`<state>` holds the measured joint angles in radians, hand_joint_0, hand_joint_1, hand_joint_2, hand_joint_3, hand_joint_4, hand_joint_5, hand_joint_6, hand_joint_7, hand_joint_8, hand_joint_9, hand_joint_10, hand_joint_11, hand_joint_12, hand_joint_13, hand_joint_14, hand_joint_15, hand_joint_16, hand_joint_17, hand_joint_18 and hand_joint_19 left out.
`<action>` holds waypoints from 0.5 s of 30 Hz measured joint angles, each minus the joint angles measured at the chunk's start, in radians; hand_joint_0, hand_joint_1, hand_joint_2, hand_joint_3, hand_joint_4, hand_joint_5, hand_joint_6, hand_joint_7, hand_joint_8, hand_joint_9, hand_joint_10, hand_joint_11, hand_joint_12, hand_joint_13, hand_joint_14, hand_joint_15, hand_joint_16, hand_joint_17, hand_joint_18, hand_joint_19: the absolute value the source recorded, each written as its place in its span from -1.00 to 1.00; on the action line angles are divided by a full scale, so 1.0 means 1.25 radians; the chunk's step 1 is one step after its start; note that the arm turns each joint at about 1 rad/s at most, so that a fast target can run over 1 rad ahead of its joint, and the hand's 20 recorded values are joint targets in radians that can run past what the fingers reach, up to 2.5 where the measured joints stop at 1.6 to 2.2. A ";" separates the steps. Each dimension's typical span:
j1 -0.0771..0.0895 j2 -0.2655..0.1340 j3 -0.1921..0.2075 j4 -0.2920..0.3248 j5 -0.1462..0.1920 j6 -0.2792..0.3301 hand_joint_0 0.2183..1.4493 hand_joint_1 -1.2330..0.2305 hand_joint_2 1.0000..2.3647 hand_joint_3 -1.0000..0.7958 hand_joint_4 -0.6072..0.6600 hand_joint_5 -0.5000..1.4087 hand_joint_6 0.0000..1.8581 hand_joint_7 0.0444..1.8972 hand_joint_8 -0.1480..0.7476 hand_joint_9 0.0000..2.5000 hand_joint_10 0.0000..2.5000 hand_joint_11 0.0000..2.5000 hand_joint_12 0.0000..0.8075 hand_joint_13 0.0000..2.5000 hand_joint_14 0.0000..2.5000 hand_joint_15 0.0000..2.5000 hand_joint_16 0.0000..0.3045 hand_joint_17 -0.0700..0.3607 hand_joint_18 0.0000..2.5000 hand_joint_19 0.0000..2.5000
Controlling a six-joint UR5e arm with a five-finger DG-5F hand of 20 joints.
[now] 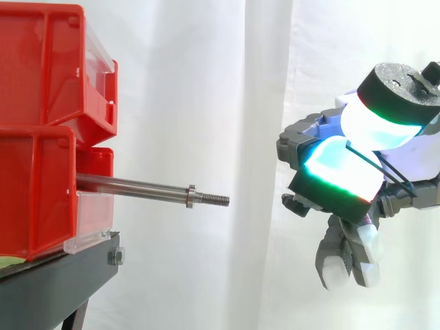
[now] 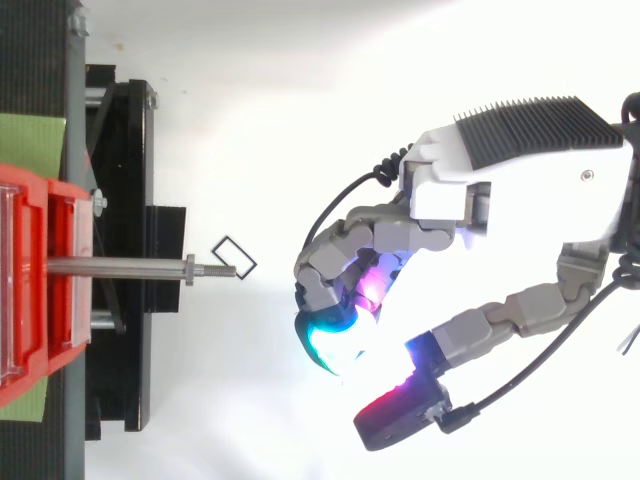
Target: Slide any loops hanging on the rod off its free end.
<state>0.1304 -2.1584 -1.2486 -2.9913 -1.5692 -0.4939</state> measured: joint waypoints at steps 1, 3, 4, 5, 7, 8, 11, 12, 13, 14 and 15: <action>0.000 0.000 0.000 0.000 0.000 0.000 -0.36 -0.39 -0.98 0.10 -0.22 -0.62 -0.03 0.33 0.08 -0.11 -0.99 -0.72 -0.20 -0.23 -1.00 -0.88 -0.66 -0.13 -0.23 -0.71; 0.000 0.000 0.000 0.000 0.000 0.000 -0.36 -0.39 -0.98 0.10 -0.20 -0.61 -0.03 0.32 0.11 -0.08 -0.99 -0.72 -0.19 -0.21 -1.00 -0.87 -0.65 -0.12 -0.21 -0.72; 0.000 0.000 0.000 0.000 0.000 0.000 -0.36 -0.39 -0.98 0.10 -0.20 -0.61 -0.03 0.32 0.11 -0.06 -0.99 -0.72 -0.19 -0.21 -1.00 -0.87 -0.65 -0.12 -0.21 -0.72; 0.000 0.000 0.000 0.000 0.000 0.000 -0.36 -0.40 -0.98 0.10 -0.19 -0.61 -0.03 0.32 0.13 -0.05 -0.99 -0.71 -0.18 -0.20 -0.99 -0.87 -0.65 -0.11 -0.20 -0.72; 0.000 0.000 0.000 0.000 0.000 0.000 -0.36 -0.40 -0.98 0.11 -0.19 -0.61 -0.03 0.32 0.16 -0.05 -0.99 -0.71 -0.19 -0.19 -1.00 -0.88 -0.64 -0.11 -0.19 -0.72; 0.000 0.000 0.000 0.000 0.000 0.000 -0.37 -0.40 -0.98 0.11 -0.19 -0.61 -0.03 0.32 0.17 -0.04 -0.99 -0.72 -0.18 -0.19 -1.00 -0.87 -0.64 -0.10 -0.18 -0.73; 0.000 0.000 0.000 0.000 0.000 0.000 -0.37 -0.41 -0.99 0.12 -0.18 -0.60 -0.03 0.31 0.20 -0.03 -0.99 -0.72 -0.16 -0.18 -1.00 -0.87 -0.63 -0.09 -0.16 -0.73; 0.000 0.000 0.000 0.000 0.000 0.000 -0.37 -0.41 -0.99 0.12 -0.18 -0.60 -0.03 0.31 0.21 -0.03 -0.99 -0.71 -0.16 -0.18 -0.99 -0.87 -0.63 -0.08 -0.15 -0.73; 0.000 0.000 0.000 0.000 0.000 0.000 -0.37 -0.41 -0.99 0.12 -0.18 -0.60 -0.03 0.31 0.21 -0.02 -0.99 -0.72 -0.16 -0.17 -1.00 -0.87 -0.63 -0.08 -0.15 -0.73; 0.000 0.000 0.000 0.000 0.000 0.000 -0.37 -0.41 -0.99 0.12 -0.18 -0.60 -0.03 0.32 0.21 -0.02 -0.99 -0.71 -0.16 -0.17 -1.00 -0.88 -0.62 -0.08 -0.14 -0.74; 0.000 0.000 0.000 0.000 0.000 0.000 -0.37 -0.41 -0.99 0.13 -0.18 -0.60 -0.03 0.32 0.21 -0.02 -0.99 -0.71 -0.16 -0.17 -1.00 -0.88 -0.62 -0.08 -0.14 -0.73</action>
<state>0.1304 -2.1583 -1.2487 -2.9913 -1.5693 -0.4939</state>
